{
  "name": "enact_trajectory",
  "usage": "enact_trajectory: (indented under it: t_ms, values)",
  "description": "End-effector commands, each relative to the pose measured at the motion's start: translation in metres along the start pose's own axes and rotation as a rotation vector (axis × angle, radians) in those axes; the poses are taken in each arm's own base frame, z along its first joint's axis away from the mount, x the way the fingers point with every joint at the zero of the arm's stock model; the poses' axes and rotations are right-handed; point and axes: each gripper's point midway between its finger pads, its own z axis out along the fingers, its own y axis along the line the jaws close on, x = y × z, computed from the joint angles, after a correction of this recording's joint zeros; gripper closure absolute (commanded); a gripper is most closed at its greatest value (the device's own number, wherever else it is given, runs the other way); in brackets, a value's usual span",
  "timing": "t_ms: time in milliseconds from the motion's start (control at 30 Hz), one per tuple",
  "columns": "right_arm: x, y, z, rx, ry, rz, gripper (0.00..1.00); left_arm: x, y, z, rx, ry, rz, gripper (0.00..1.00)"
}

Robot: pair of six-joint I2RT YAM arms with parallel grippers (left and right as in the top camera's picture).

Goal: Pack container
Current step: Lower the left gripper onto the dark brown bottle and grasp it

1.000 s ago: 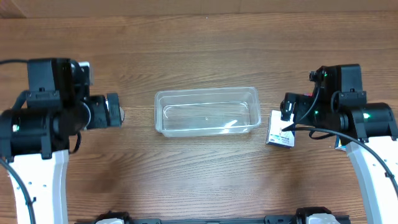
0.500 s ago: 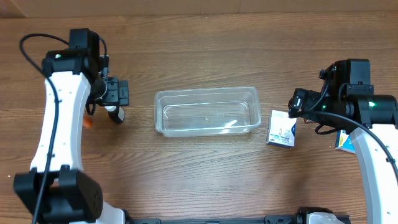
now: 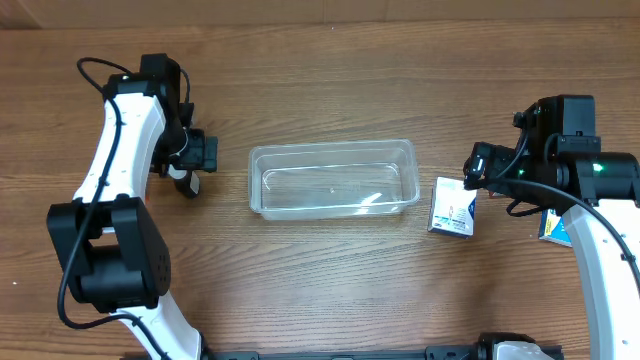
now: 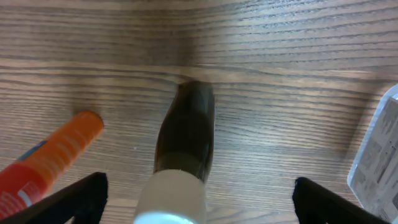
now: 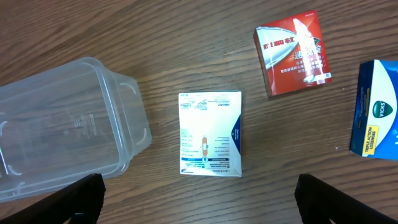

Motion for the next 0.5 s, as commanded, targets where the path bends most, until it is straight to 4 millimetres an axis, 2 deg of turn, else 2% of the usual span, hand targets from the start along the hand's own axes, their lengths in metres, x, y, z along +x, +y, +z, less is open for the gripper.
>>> enact_trajectory:
  t_ms: [0,133,233,467]
  values:
    - [-0.008,0.003,-0.007,-0.014,-0.027,0.006,0.00,-0.003,0.000,0.004,0.010,0.011,0.014,0.13]
    - [-0.008,0.003,-0.007,-0.014,-0.027,0.006,0.00,0.000,0.001,0.004,0.009,0.023,0.015,0.28]
    - [-0.007,0.003,-0.007,-0.013,-0.025,0.005,0.00,0.005,0.001,0.004,0.006,0.046,0.017,0.28]
    - [-0.007,0.002,-0.007,-0.013,-0.023,0.006,0.00,0.013,0.003,0.004,-0.004,0.078,0.020,0.35]
